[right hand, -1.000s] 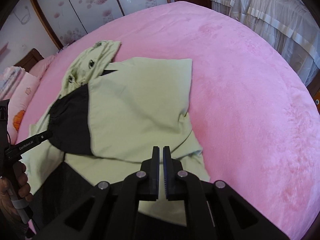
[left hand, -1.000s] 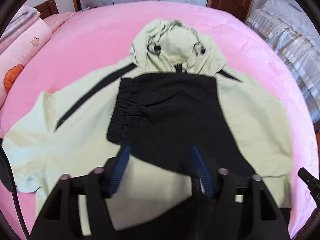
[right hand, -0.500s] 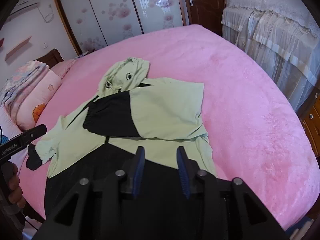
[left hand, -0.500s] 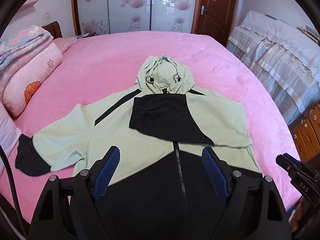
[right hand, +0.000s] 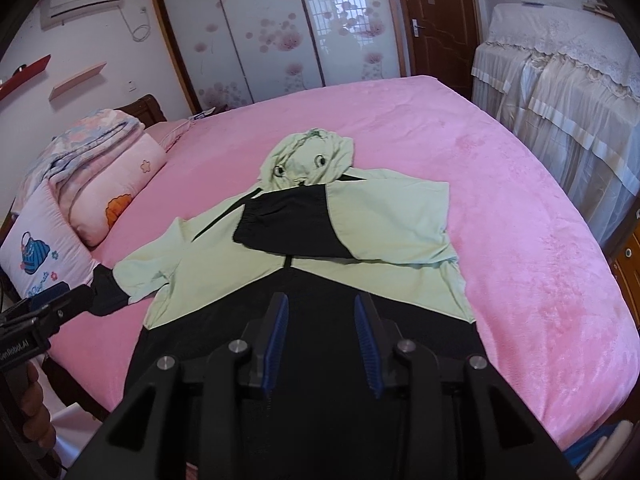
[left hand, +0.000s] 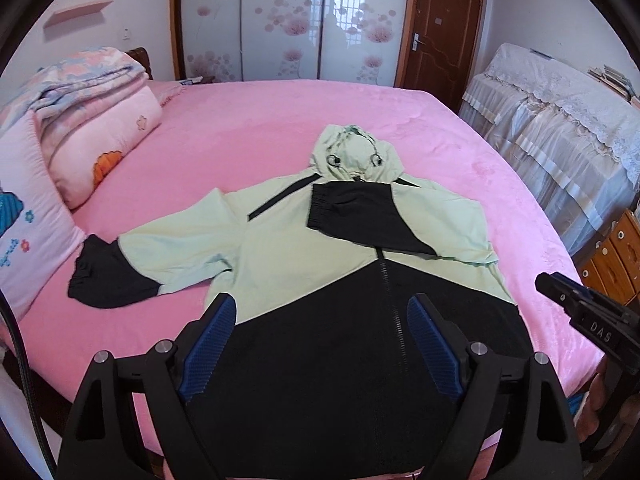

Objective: Fold large clothes
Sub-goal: 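Open both grippers and lift them off the folded side, then grasp the other black sleeve cuff with the left gripper and carry it across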

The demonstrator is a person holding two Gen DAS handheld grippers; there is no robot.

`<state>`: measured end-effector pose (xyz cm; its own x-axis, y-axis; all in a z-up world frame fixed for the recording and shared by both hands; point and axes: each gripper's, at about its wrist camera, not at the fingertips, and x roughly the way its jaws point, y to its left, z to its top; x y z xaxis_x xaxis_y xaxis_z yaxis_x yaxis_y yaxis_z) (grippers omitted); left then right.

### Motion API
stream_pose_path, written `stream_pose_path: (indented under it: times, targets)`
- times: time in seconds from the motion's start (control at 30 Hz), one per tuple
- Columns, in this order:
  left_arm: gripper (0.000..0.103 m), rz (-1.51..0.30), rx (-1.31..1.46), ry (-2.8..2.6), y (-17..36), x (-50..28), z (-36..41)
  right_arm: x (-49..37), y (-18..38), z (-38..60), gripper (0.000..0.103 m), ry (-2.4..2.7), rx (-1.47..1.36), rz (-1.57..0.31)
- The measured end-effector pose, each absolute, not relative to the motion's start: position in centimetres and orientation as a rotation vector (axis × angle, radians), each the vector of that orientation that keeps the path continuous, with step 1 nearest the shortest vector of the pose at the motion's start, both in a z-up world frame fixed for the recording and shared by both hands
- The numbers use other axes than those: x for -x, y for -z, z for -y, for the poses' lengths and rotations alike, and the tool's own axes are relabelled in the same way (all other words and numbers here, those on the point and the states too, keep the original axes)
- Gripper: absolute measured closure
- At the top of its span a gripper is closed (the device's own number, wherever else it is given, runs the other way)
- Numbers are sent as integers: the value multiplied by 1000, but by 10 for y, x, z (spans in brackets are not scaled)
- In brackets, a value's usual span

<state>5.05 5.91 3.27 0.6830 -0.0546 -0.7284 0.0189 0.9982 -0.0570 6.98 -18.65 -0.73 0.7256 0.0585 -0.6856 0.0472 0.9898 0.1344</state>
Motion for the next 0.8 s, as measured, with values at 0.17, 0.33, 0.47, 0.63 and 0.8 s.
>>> stream_pose_path:
  times: [0.17,0.33,0.47,0.63,0.8]
  targets:
    - [9,-788,73,-52,-24,-31,-106,-71,9,145,55,-51,-99,-756]
    - [9,-839,182,-185,5,-38,-175,-87,23,91,53,-113,-8,-778]
    - [9,-902,311,-256,37,-54,-231,-105,39,51,53,-156,54,-790]
    - [9,-948,522,-353,80,-77,-304,-142,65,13,53,-211,71,-839]
    - [9,-1002,685,-394,127,-106,-354,-195,94,-18,54,-251,40,-903]
